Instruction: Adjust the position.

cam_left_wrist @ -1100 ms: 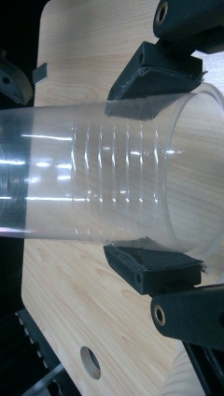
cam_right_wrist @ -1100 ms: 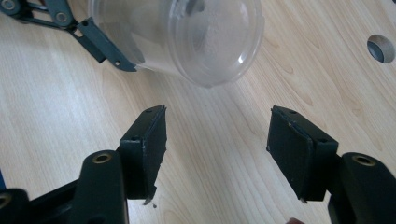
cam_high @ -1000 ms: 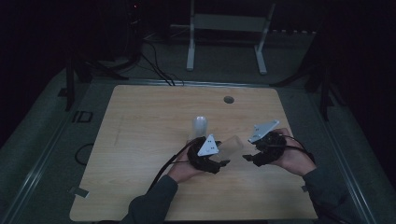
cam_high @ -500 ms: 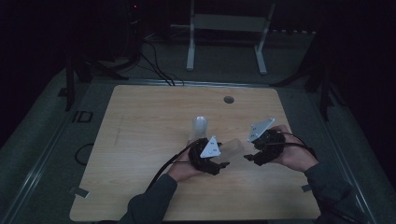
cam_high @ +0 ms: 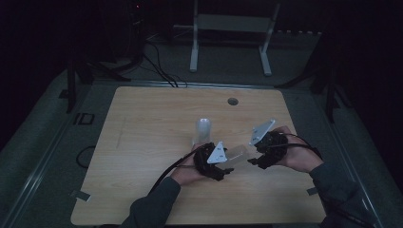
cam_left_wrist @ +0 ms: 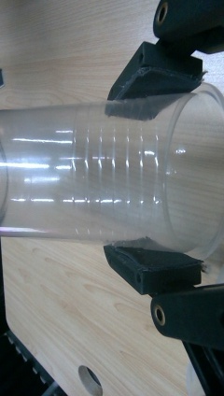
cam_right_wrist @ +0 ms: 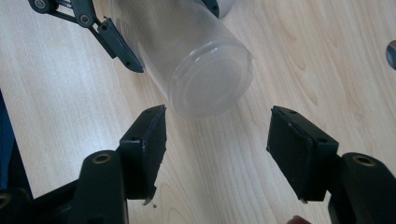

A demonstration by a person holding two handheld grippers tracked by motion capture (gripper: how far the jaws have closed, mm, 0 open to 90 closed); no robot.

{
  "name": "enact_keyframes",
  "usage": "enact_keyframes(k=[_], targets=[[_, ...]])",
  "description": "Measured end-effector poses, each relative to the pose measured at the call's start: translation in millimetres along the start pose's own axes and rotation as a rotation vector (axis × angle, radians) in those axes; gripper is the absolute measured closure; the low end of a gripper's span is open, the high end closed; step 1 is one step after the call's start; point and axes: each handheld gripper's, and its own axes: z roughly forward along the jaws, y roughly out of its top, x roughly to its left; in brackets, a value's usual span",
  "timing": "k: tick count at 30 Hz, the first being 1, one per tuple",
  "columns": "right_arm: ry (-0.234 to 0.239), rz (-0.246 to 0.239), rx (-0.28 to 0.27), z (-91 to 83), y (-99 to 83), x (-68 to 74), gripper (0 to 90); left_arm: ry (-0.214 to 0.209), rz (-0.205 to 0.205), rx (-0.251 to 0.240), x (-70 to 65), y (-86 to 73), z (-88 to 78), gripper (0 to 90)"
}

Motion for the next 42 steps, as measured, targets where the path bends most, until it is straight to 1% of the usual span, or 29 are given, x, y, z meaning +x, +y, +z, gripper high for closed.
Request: enact_keyframes(k=[7,10,13,16,17,18,23,24,30,34,35,38,42], targets=[[0.027,-0.021,0.02,3.4,1.2,3.1,36.0,-0.015,0.044,0.029,-4.4,5.2,2.7,29.3],[0.031,-0.029,0.03,4.8,1.4,4.3,33.4,-0.014,0.06,0.034,-6.5,6.2,3.4,29.3],[0.043,-0.035,0.041,6.7,1.8,5.7,32.8,-0.011,0.073,0.042,-8.2,6.3,3.9,29.3],[0.049,-0.039,0.046,8.3,2.4,6.9,32.8,-0.012,0.075,0.042,-8.6,6.4,4.1,29.3],[0.049,-0.039,0.046,8.3,2.4,6.9,32.7,-0.011,0.081,0.044,-9.8,6.5,4.4,29.3],[0.061,-0.044,0.055,11.7,3.6,8.6,32.0,-0.012,0.082,0.044,-10.2,6.5,4.5,29.3],[0.073,-0.051,0.063,14.6,4.8,9.9,30.7,-0.01,0.094,0.045,-11.2,7.4,4.2,29.3],[0.077,-0.058,0.067,15.3,5.0,10.0,30.7,-0.01,0.097,0.043,-11.6,7.7,4.3,29.3],[0.089,-0.07,0.08,19.8,6.5,12.0,30.4,-0.023,0.116,0.042,-13.7,9.8,4.2,29.3],[0.098,-0.075,0.081,22.2,7.1,12.5,30.5,-0.025,0.117,0.034,-14.3,10.7,3.5,29.2],[0.106,-0.082,0.083,24.2,7.7,13.8,31.5,-0.03,0.113,0.025,-14.4,11.4,3.2,29.2],[0.112,-0.088,0.084,25.3,8.5,15.0,33.2,-0.031,0.118,0.02,-15.5,12.6,3.3,29.1],[0.109,-0.091,0.085,25.7,8.5,15.3,34.4,-0.03,0.117,0.021,-16.4,13.0,3.6,28.9]])
